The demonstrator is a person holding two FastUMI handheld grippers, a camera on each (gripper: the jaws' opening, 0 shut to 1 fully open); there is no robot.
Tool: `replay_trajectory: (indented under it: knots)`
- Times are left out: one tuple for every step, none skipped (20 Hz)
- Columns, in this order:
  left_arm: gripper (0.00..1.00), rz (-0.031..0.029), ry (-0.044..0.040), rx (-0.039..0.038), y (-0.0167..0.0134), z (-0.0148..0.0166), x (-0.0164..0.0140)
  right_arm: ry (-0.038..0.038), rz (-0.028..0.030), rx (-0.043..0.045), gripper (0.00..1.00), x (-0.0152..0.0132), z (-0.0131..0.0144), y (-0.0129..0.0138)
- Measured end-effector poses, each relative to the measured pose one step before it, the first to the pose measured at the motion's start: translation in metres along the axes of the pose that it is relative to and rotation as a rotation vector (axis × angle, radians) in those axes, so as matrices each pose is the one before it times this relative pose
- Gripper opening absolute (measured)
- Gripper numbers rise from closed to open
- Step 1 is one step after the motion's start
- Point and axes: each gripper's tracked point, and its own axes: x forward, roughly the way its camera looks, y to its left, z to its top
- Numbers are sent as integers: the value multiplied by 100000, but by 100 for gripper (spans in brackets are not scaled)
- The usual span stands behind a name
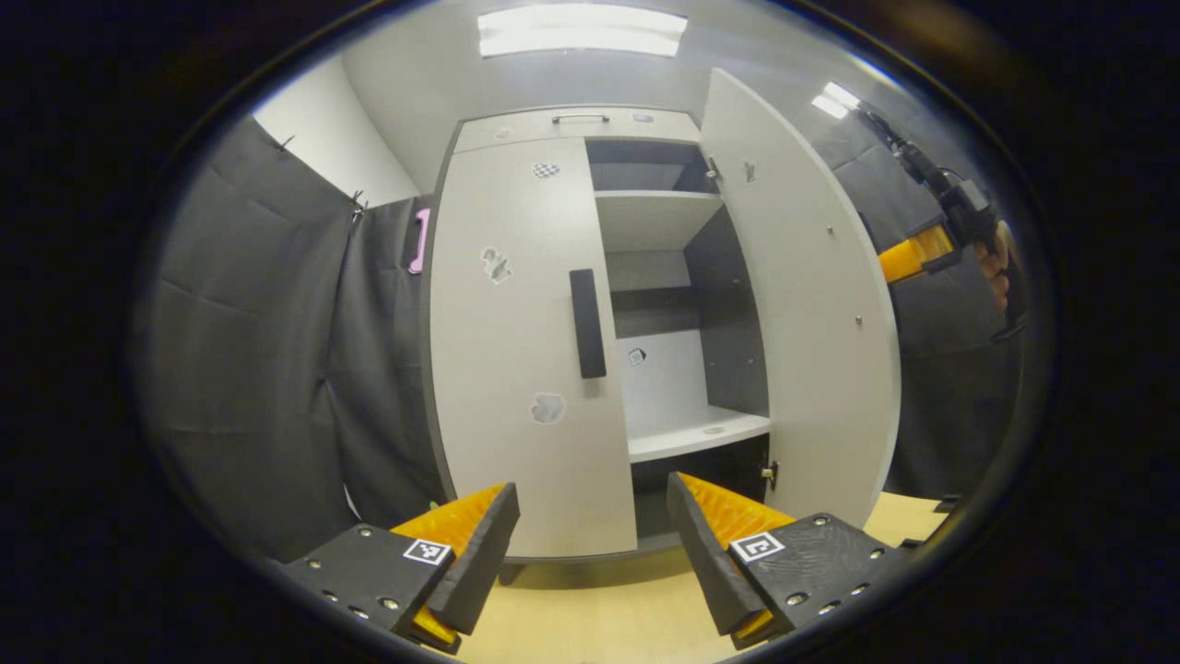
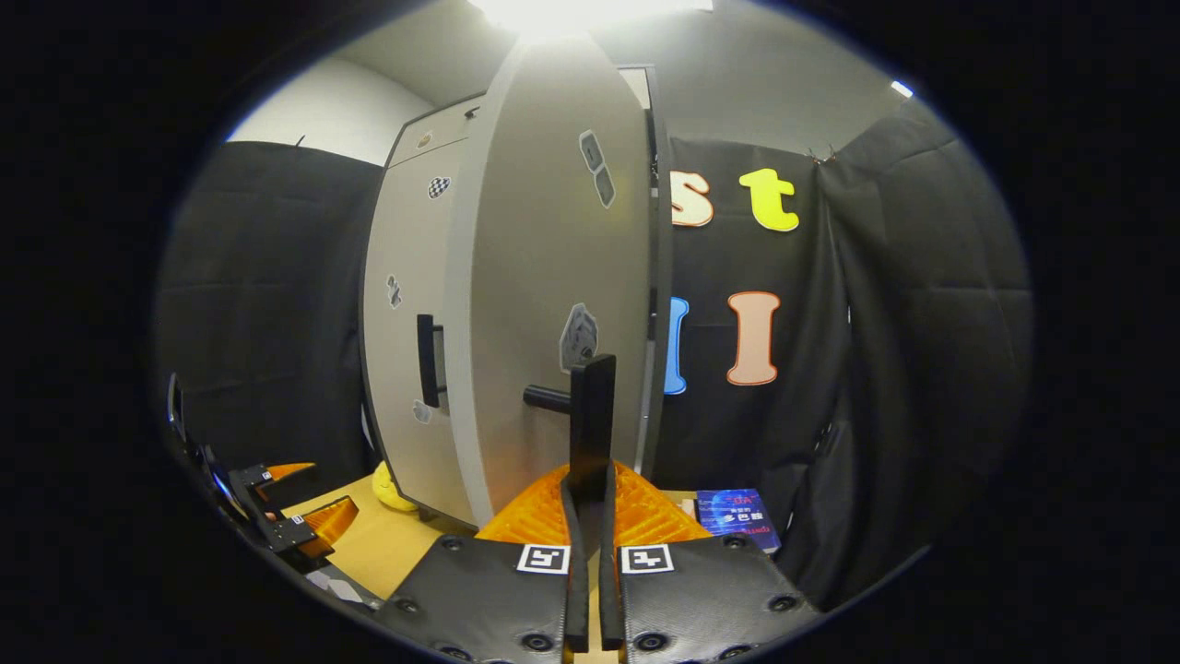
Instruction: Open the right door of the double-door shoe cabinet with the right hand, and open the left door with the left hand.
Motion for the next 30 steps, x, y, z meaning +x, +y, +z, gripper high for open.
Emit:
replay_trajectory:
  knots:
    - [95,-297,-172,230,-316,98,61,-265,-1992,-653,6,-61,-59,-721]
    - [95,-328,-123,291,-261,198,121,-234,-2365,-44,6,13,-67,-883]
    - [95,-536,-14,276,-269,8,110,-363,-2735,663,6,107,-60,-1033]
    - [95,-563,114,358,-390,186,123,-206,-2163,1438,6,125,25,-1039]
    - [95,-841,19,425,-294,130,157,-447,2141,3695,6,-67,51,241]
    - [94,-656,-177,605,-263,300,186,-92,2290,3870,5,118,-66,582]
    - [94,-523,-220,610,-304,187,125,-644,43,589,2,26,-82,-123]
    - [94,-491,-356,378,-373,410,207,-1007,-869,-1094,5,5,101,-251]
    - [94,-456,-134,58,-236,217,219,-417,-1023,-1189,6,-382,-131,-96]
    - [95,-525,33,-191,-185,322,208,-786,-1400,-959,6,-449,-49,-72]
    - [95,-336,-47,-289,-225,387,214,-753,-464,-110,6,-615,-86,64]
    - [94,-284,-114,-294,-49,425,434,-942,936,1292,5,-536,-7,200]
    - [94,-248,-366,-70,-18,322,435,-864,296,1671,5,-711,-59,25]
    - [95,102,-419,421,96,627,527,-897,340,1626,5,-768,-35,-109]
    - [93,108,-691,651,208,661,546,-499,953,1585,5,-821,-198,130]
    - [94,305,-964,562,204,802,613,-288,-1726,106,6,-592,-199,-628]
    - [94,158,-1406,53,184,790,570,180,-2729,-1411,8,-520,-562,-972]
    - [94,219,-1207,-448,203,786,624,373,-3814,-1819,8,-606,-435,-1123]
    - [93,131,-1023,-733,253,522,657,678,-3170,-835,7,-525,-522,-865]
    - [94,-152,-1014,-1016,35,626,626,795,-1941,149,8,-394,-380,-633]
    - [93,-87,-939,-1039,133,437,485,684,-1054,964,8,-395,-446,-492]
    - [95,-157,-479,-453,7,470,547,434,-1778,672,7,-466,-222,-653]
    - [94,230,-447,288,259,305,608,299,-1342,352,20,-475,-489,-487]
    - [94,687,-656,1008,324,535,703,-322,-1613,-181,39,-297,-201,-542]
    - [92,1034,-668,1111,355,313,853,-665,-2696,-689,58,-337,-281,-781]
    - [94,880,-562,613,339,220,625,-602,-2969,-705,77,-234,-110,-817]
    - [94,1083,-20,106,629,117,822,-450,-2122,-202,96,-194,-230,-614]
    - [94,1055,88,-570,625,165,969,18,-1223,840,92,-231,-203,-339]
    - [93,996,508,-1066,495,37,960,39,-641,1532,96,-220,-213,-403]
    - [93,853,532,-1467,553,20,826,362,-483,1598,97,-110,-220,-206]
